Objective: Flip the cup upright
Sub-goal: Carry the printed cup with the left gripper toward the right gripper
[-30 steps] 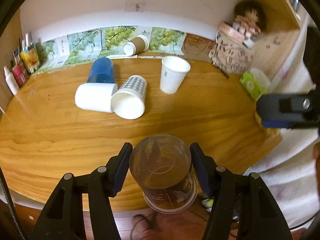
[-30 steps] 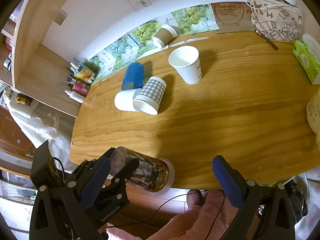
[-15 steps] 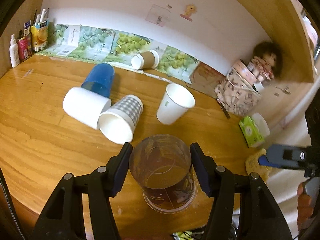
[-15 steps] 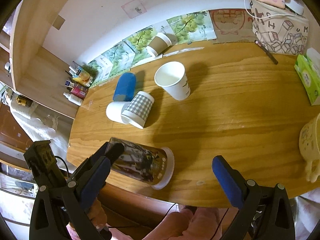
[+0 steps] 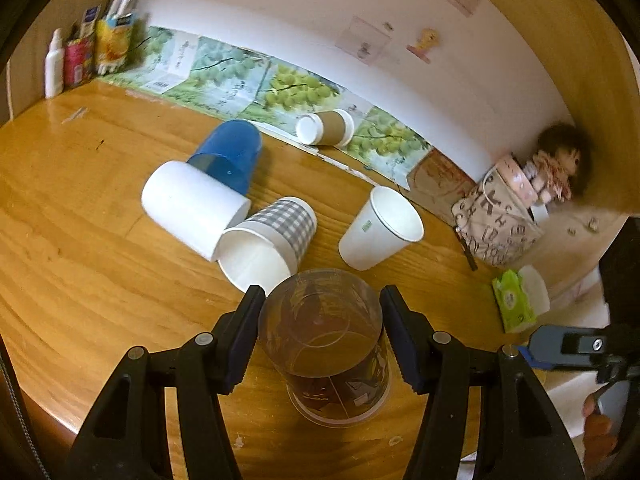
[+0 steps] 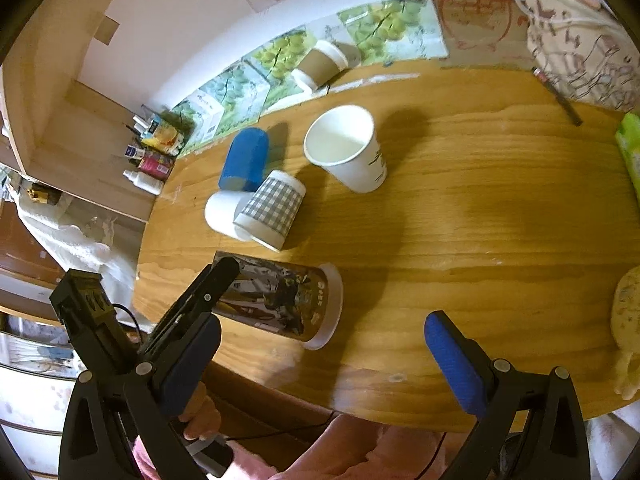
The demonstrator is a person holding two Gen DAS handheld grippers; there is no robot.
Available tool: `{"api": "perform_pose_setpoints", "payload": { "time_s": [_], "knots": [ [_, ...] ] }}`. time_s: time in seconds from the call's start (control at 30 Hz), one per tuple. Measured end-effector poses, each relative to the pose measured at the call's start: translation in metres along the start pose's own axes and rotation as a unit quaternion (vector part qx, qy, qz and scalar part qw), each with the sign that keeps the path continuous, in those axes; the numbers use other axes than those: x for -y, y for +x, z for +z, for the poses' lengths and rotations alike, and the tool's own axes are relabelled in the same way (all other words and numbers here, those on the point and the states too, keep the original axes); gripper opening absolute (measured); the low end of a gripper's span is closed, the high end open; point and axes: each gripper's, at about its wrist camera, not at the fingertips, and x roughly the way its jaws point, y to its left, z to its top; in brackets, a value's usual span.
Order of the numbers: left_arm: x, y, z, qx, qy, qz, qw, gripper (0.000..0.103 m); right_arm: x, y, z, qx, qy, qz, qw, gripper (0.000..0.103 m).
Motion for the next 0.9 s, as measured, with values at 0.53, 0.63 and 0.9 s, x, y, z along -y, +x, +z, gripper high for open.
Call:
{"api": "perform_pose_setpoints", "payload": {
  "time_s": [0.53,0.63,0.9],
  "knots": [
    [-0.045,-0.038,-0.013,0.012,-0.054,0.019,0.9983,0.066,-0.022,0.045,0.007,-0.078,-0.015,0.047,0.996,0.102],
    [-0.053,-0.044,-0.014,0.013,-0.066,0.031,0.9973,0.066,-0.029,0.051,0.008,-0.086,-0.023,0.051,0.995,0.102],
    [-0.067,-0.048,-0.027,-0.014,-0.041,0.078,0.996,0.064,-0.05,0.065,0.007,-0.107,-0.037,0.064,0.992,0.102]
  ]
}}
